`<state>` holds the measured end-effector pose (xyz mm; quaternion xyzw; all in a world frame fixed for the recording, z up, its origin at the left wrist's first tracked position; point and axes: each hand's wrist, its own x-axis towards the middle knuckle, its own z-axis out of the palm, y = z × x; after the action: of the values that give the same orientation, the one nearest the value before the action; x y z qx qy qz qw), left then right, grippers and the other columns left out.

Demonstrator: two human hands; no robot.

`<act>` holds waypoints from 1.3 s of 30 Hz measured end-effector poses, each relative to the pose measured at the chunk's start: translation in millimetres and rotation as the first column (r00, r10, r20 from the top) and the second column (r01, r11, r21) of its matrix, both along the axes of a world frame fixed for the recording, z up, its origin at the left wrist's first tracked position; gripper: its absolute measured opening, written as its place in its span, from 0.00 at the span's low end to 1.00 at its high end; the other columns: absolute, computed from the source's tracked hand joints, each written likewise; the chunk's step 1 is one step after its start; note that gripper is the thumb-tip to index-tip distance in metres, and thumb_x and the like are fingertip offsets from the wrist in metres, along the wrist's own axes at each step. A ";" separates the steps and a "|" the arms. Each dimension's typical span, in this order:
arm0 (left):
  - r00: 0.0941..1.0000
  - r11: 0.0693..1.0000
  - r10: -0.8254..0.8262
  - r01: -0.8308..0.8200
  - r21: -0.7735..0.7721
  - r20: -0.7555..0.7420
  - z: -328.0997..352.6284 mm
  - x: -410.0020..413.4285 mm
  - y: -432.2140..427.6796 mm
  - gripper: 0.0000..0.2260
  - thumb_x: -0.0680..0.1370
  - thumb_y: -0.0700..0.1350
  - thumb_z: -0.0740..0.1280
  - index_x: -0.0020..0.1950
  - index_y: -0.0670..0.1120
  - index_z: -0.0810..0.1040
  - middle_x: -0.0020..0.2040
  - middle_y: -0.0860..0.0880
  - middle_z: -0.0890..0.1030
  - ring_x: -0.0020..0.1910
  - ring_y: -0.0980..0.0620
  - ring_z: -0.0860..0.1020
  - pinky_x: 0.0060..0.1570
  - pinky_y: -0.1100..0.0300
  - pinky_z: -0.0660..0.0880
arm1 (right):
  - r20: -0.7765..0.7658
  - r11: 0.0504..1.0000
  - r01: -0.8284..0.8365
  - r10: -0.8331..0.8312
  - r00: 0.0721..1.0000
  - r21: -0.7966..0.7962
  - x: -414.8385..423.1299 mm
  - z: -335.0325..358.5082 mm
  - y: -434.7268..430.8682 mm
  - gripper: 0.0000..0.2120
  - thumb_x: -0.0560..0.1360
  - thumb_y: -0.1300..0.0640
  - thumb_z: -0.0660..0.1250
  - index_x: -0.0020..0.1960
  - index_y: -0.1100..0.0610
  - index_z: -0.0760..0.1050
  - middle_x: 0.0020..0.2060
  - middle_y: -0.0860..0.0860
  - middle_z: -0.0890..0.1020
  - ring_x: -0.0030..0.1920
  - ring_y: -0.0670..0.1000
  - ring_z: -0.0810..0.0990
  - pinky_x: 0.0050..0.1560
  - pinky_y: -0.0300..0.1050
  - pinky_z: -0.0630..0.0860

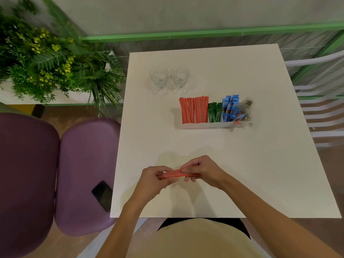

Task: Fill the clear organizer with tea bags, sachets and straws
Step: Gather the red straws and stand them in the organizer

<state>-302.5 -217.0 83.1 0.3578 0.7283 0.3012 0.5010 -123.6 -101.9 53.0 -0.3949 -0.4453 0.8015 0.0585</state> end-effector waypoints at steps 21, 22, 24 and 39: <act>0.936 0.954 0.276 -0.295 0.061 0.217 17.3 17.5 15.9 0.02 0.72 0.41 0.74 0.42 0.45 0.87 0.29 0.43 0.79 0.18 0.51 0.66 0.21 0.65 0.59 | -0.070 0.963 0.148 -0.135 0.988 0.224 2.2 33.1 -6.4 0.08 0.71 0.67 0.73 0.49 0.68 0.82 0.40 0.63 0.85 0.43 0.57 0.86 0.42 0.43 0.80; 0.942 0.954 0.269 -0.289 0.074 0.202 19.7 20.2 15.6 0.02 0.72 0.41 0.74 0.42 0.46 0.87 0.29 0.43 0.79 0.19 0.50 0.67 0.21 0.64 0.60 | -0.070 0.971 0.135 -0.123 0.990 0.195 4.0 33.6 -4.0 0.08 0.72 0.66 0.72 0.50 0.68 0.82 0.41 0.63 0.85 0.43 0.57 0.86 0.43 0.42 0.80; 0.950 0.950 0.266 -0.287 0.121 0.161 24.6 25.3 14.3 0.03 0.72 0.41 0.75 0.43 0.49 0.87 0.30 0.44 0.81 0.21 0.49 0.69 0.22 0.63 0.65 | -0.080 0.987 0.117 -0.108 0.991 0.112 5.7 34.6 -1.6 0.09 0.72 0.65 0.72 0.50 0.68 0.82 0.42 0.64 0.85 0.44 0.58 0.85 0.43 0.42 0.81; 0.932 0.896 0.341 -0.362 0.257 0.123 28.6 37.7 45.2 0.03 0.70 0.42 0.76 0.42 0.47 0.85 0.28 0.46 0.81 0.22 0.49 0.70 0.26 0.60 0.68 | -0.119 0.968 0.212 -0.196 0.973 0.134 -9.8 38.3 22.5 0.03 0.74 0.67 0.69 0.44 0.68 0.78 0.33 0.60 0.81 0.32 0.56 0.80 0.34 0.44 0.74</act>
<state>-264.7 -171.8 111.8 0.2747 0.7127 0.4980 0.4105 -133.4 -79.4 91.3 -0.3906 -0.4560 0.7761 0.1929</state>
